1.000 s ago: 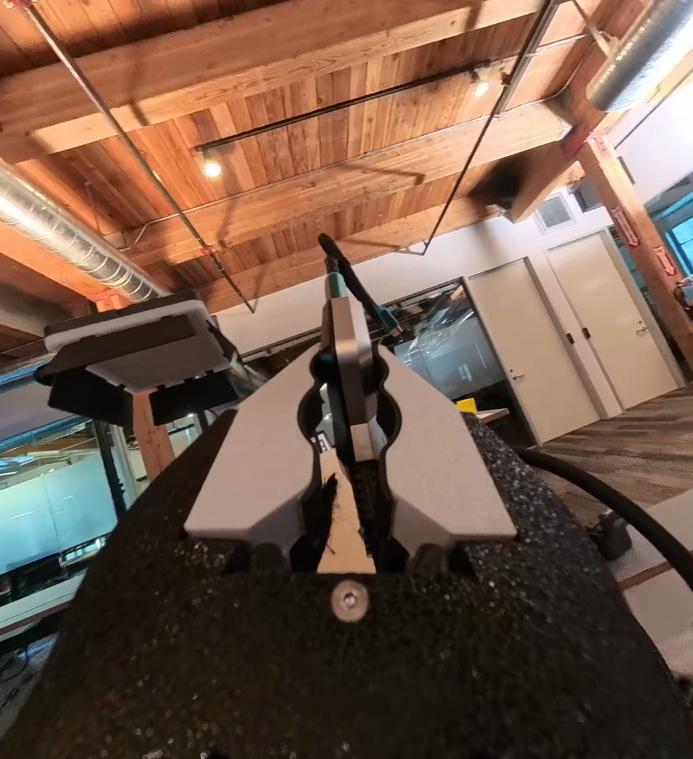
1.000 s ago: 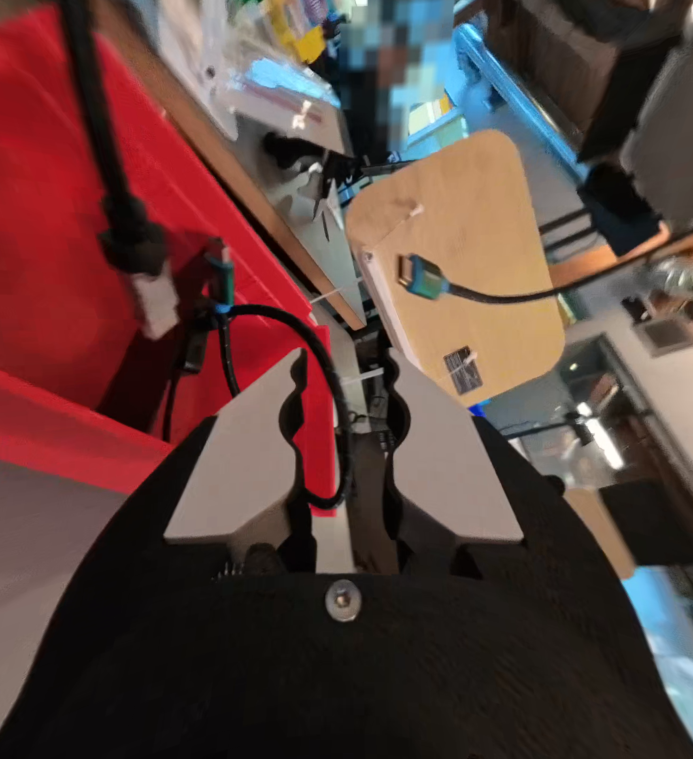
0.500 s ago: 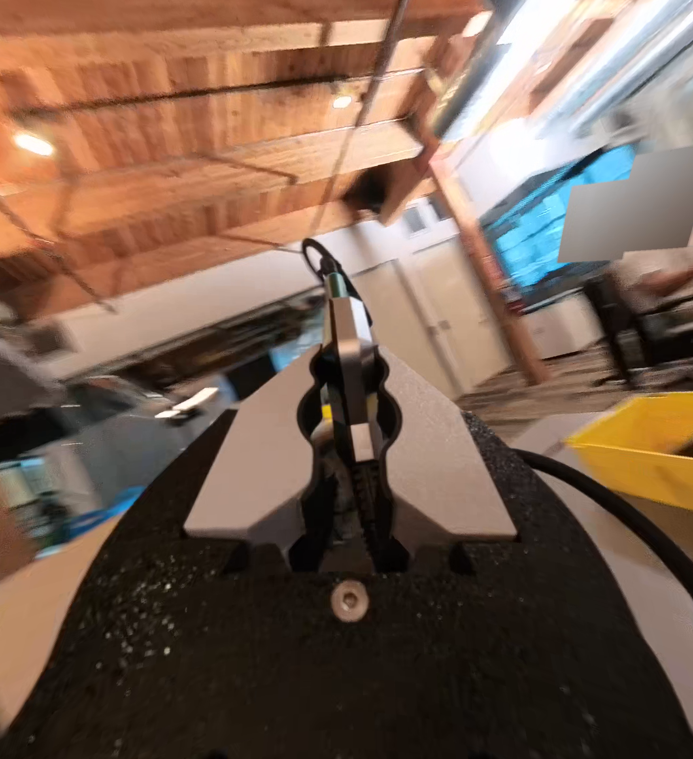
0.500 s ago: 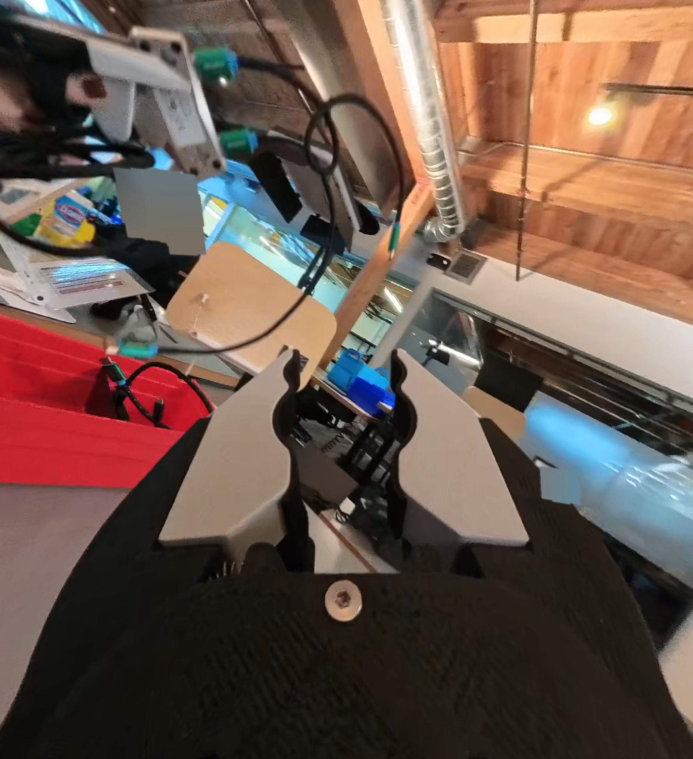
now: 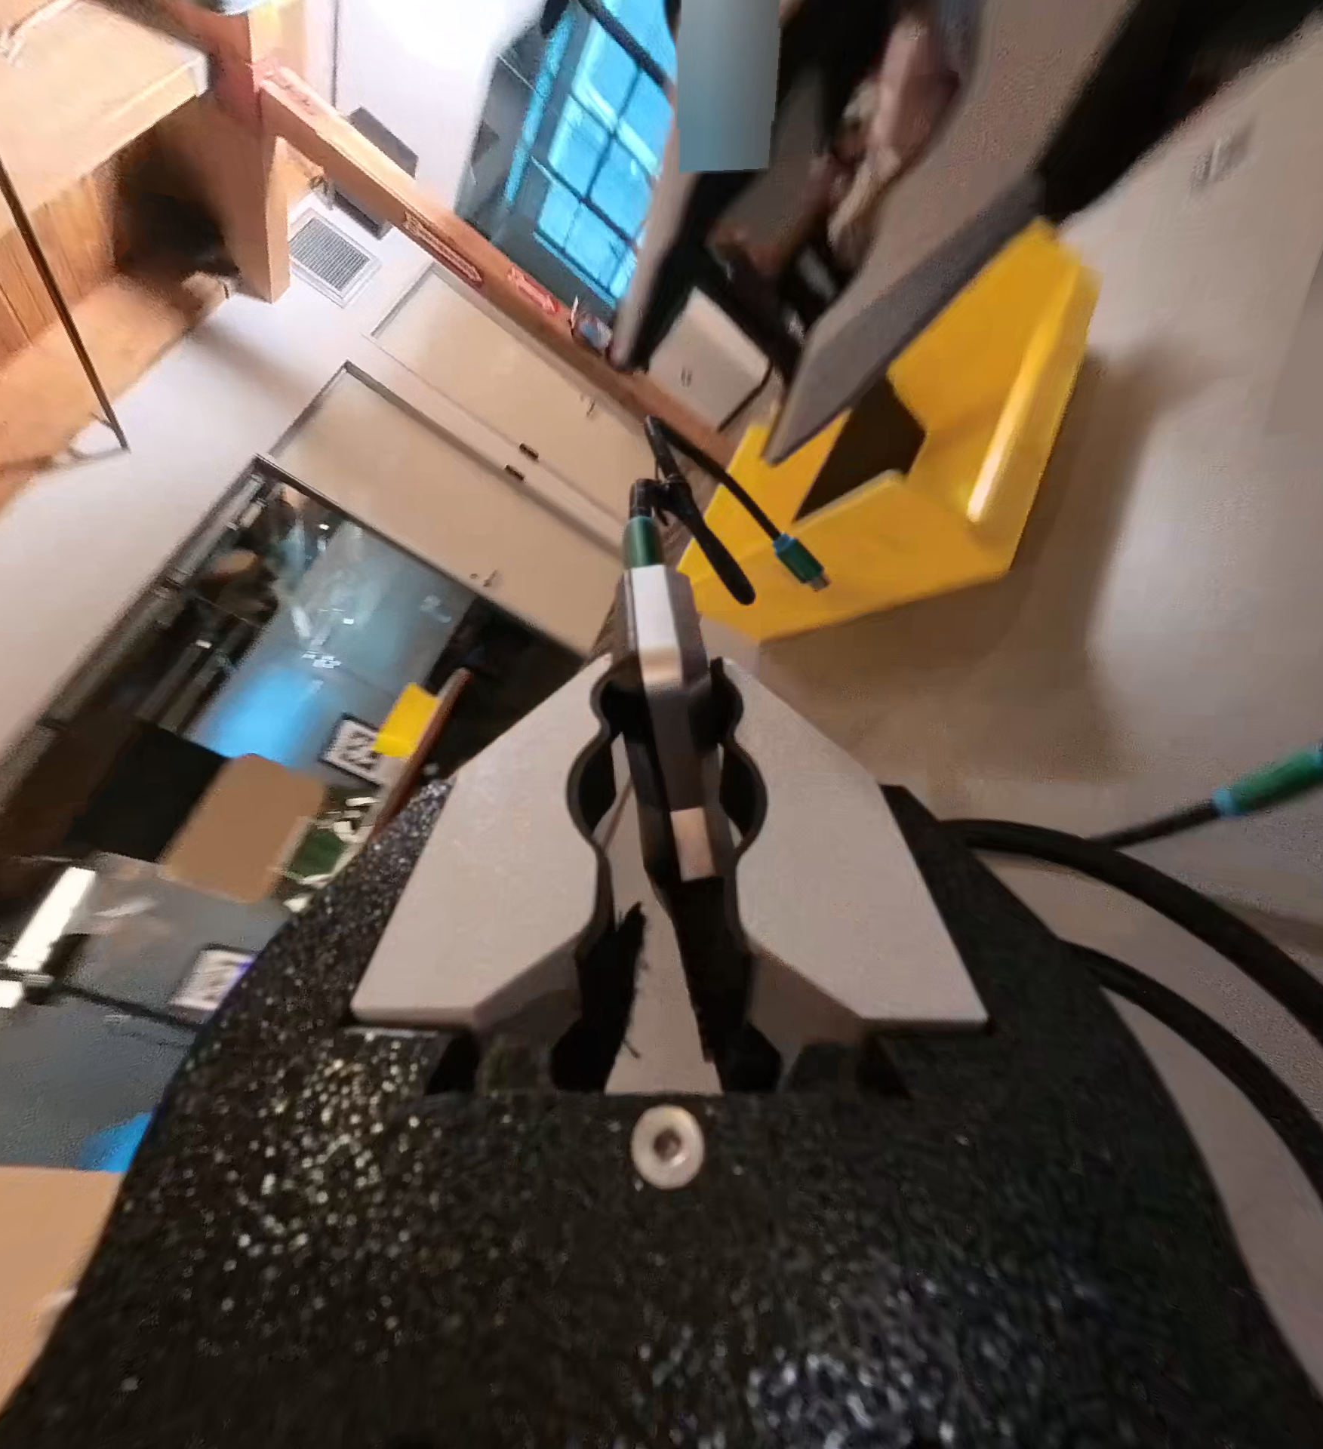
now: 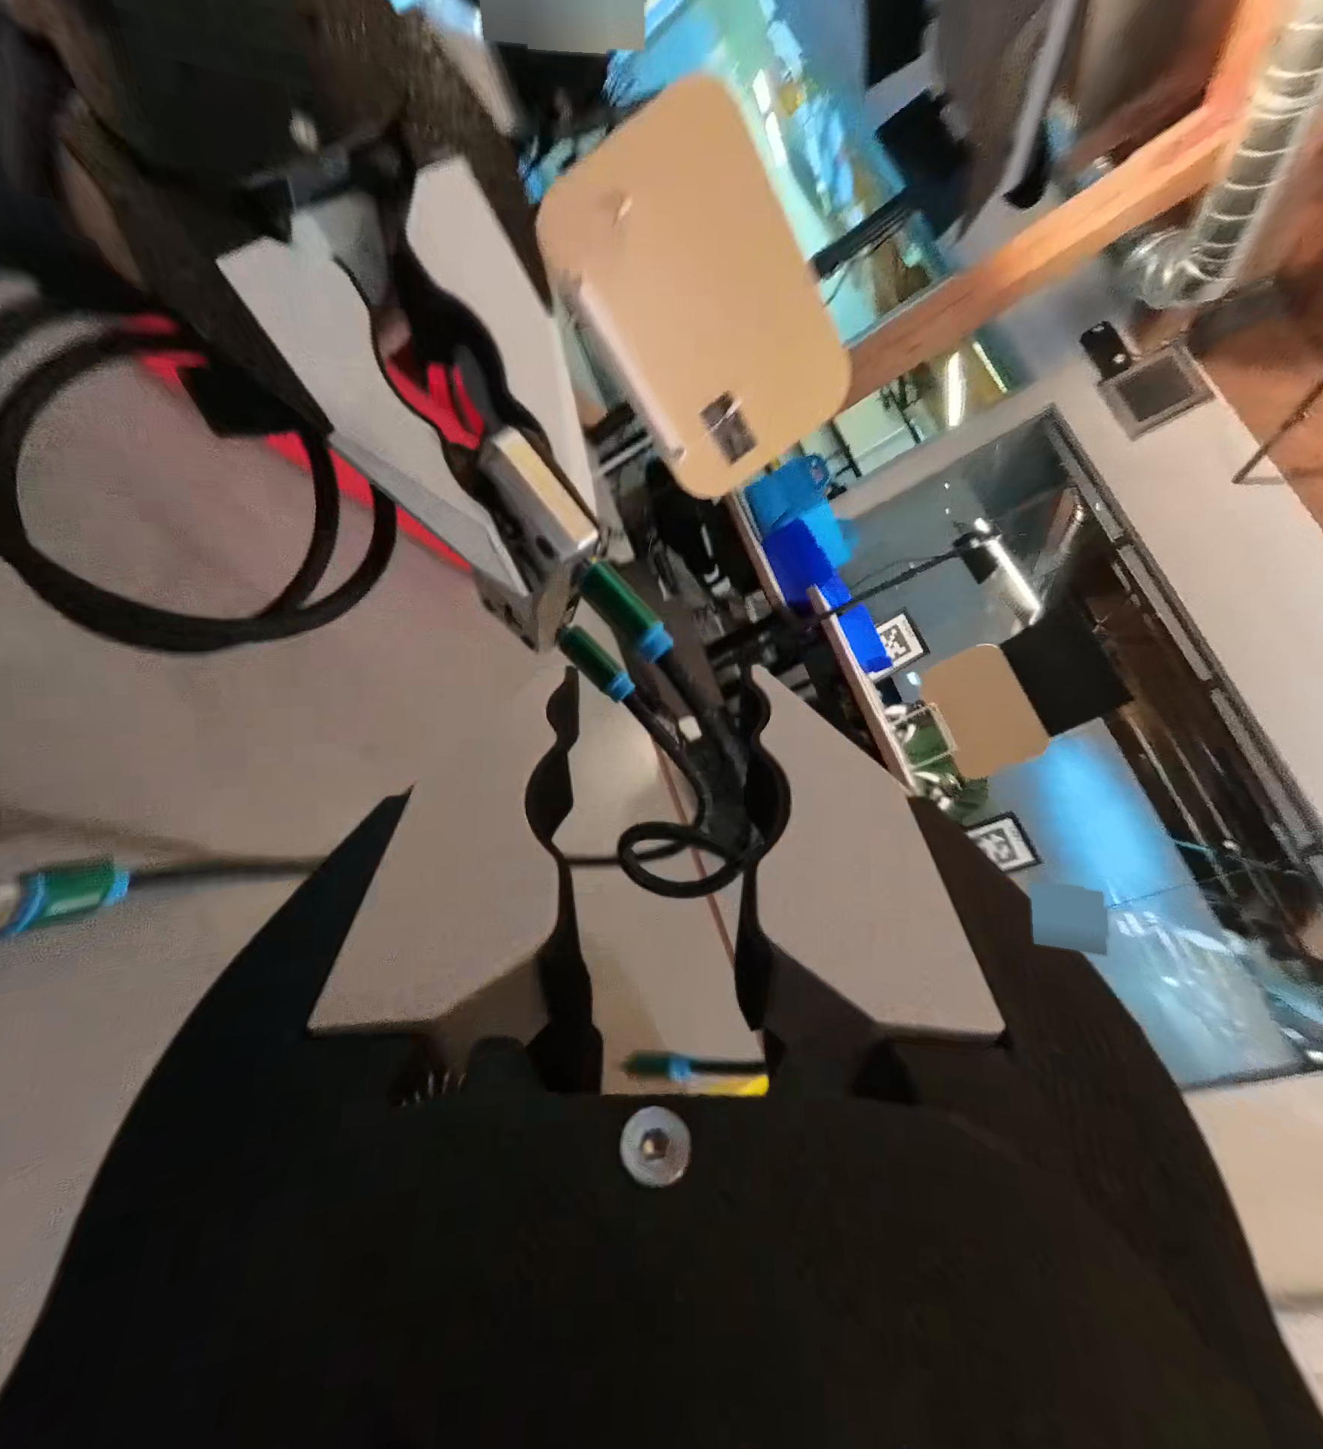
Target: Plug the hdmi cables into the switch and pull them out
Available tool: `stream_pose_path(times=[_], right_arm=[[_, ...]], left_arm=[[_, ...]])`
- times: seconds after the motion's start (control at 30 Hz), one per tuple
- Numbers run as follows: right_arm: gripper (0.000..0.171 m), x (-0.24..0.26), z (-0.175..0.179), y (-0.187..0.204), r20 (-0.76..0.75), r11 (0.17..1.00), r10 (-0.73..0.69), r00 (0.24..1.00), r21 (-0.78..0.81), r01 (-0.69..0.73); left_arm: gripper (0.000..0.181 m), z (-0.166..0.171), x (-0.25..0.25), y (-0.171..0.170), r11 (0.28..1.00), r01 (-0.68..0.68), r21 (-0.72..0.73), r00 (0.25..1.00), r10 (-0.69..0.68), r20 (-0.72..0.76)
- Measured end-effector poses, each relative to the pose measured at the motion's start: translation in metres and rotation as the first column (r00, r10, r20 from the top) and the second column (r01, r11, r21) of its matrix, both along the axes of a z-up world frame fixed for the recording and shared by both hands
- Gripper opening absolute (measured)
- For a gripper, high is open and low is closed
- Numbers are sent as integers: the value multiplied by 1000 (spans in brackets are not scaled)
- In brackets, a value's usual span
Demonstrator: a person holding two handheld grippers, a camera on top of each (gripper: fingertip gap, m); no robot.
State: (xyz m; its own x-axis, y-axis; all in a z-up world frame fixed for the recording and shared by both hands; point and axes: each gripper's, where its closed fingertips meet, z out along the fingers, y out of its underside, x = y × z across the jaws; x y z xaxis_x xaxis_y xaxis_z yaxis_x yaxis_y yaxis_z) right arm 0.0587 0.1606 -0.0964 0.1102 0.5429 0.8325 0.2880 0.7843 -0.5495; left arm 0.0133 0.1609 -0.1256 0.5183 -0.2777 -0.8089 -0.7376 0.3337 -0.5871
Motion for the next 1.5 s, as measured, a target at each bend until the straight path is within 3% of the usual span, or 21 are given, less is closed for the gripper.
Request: stream_pose_path(times=[0.1,0.2,0.27,0.47,0.53,0.57,0.63,0.8,0.93,1.07,1.23,1.37,1.5], right_arm=[[39,-26,-40,11,128,995,-31,991,95,19],[30,-48,-81,19,257,970,-75,964,242,11],[9,-57,-90,21,262,939,-110,959,343,14],[8,-60,-101,28,262,924,-93,961,382,-15],[8,-32,-108,82,297,892,-306,905,421,163],[7,-16,-107,100,280,917,-311,908,341,208],[6,-7,-92,102,196,969,-228,954,144,202],[7,-37,-91,69,180,984,-119,976,155,91],[6,-15,-26,60,-95,980,-103,990,159,117],[7,43,50,53,-408,961,-111,906,190,203],[6,114,98,54,-550,920,-199,811,180,348],[5,151,96,77,-534,934,-292,794,19,357],[5,165,73,115,-514,934,-349,783,-123,335]], left_arm=[[19,-31,0,7,997,-54,52,970,65,-235],[19,-53,2,3,999,-17,49,931,33,-362],[19,-59,4,2,1000,9,24,928,0,-373],[19,-71,-4,5,999,-1,-36,901,-15,-434],[19,-72,-40,0,992,-98,-74,891,54,-451],[19,-66,-60,-6,989,-121,-85,917,78,-391],[19,-55,-79,-14,989,-101,-109,965,71,-253],[19,-59,-72,-7,993,-110,-34,955,96,-281],[19,-72,-69,1,988,-147,38,951,152,-269],[19,-75,-66,5,985,-159,67,968,169,-184],[19,-92,-65,11,988,-153,18,987,154,-43],[19,-97,-71,14,990,-141,-11,985,141,103],[20,-102,-72,16,993,-113,-42,983,118,143]])
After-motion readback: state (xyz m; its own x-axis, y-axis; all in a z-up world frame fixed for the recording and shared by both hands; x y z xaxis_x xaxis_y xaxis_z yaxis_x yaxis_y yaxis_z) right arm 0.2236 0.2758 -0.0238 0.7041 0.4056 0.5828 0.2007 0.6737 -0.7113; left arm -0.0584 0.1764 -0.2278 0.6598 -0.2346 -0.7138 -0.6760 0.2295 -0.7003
